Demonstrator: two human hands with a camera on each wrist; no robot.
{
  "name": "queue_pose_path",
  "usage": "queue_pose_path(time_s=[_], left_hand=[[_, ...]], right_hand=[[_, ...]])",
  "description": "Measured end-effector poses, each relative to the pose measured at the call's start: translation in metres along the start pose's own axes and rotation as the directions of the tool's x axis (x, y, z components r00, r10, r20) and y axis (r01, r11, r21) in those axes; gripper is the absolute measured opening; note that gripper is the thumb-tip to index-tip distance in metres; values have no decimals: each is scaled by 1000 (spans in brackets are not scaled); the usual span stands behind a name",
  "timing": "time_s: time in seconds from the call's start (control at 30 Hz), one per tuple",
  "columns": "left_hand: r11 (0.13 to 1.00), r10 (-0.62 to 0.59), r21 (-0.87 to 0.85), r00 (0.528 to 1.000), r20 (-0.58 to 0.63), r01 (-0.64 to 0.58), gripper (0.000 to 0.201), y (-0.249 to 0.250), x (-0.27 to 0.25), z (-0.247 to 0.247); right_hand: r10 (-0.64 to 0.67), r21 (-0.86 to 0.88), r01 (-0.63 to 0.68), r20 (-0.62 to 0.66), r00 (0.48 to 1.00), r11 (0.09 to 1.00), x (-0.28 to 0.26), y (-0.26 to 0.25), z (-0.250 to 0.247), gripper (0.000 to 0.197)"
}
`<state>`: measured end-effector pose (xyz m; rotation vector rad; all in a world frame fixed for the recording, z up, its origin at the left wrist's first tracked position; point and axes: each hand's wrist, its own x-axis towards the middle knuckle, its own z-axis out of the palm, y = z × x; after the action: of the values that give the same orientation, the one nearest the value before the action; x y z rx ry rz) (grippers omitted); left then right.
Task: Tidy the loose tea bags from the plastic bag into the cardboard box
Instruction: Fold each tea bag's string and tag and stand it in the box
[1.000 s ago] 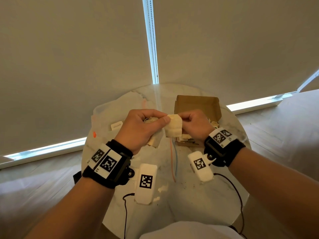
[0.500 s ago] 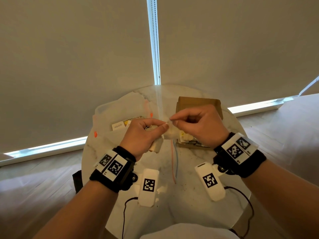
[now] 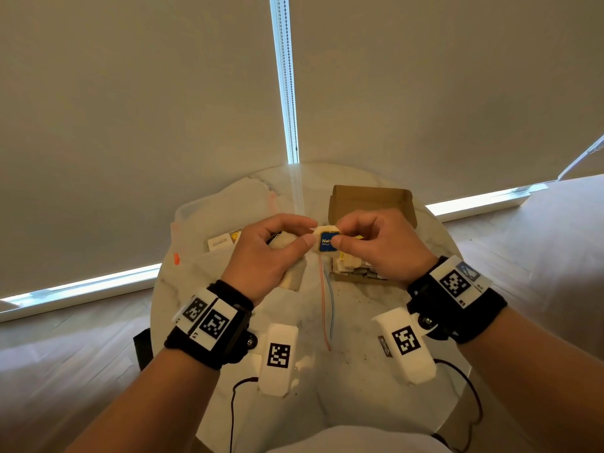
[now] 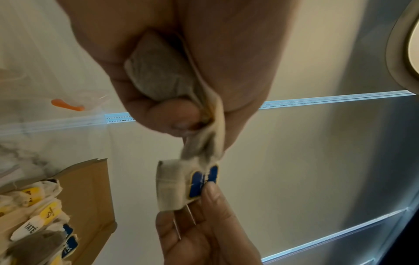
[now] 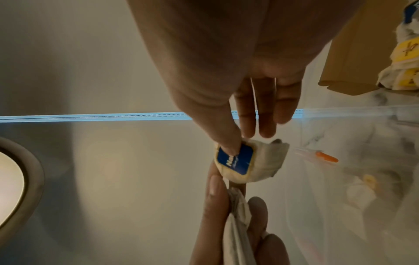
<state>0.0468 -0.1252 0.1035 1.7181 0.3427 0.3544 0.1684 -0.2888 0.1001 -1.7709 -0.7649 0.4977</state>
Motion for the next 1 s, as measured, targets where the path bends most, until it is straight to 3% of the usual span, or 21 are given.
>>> queue_pose_path(time_s=[0.13,0.23,0.43,0.53,0.63,0.7,0.87,1.0], left_hand=[[997,44,63,998,39,-47,31,-3,-2,-4],[1000,18,-6,998,68,-18,34,-3,-4,-2],[977,-165,-136,986,14,165,12,-3,3,1],[965,-232,-142,971,-65,221,14,-3,7,4],[943,-314,-147,945,-95,299,19,-3,11,8],[930,-346,-164,934,-88,329,23,-3,12,10],[889,-387,-274,922,-19,367,32,0,13,8],[867,-410,-321,912,-24,382,35,-3,14,5]], right_hand=[[15,-10,-15,3,1000,1000,6,-6,-3,9],[23,40,-21,-53,998,999,11,-8,1,13],[28,82,-18,-115,993,996,15,-7,12,11],[-157,-82,144,-195,968,986,11,-7,17,10],[-482,-300,470,38,875,830,2,-10,29,24],[-557,-369,567,147,818,736,1,-8,38,30],[-542,-382,578,208,814,721,6,-5,38,17],[-451,-266,471,134,882,841,2,-3,33,6]])
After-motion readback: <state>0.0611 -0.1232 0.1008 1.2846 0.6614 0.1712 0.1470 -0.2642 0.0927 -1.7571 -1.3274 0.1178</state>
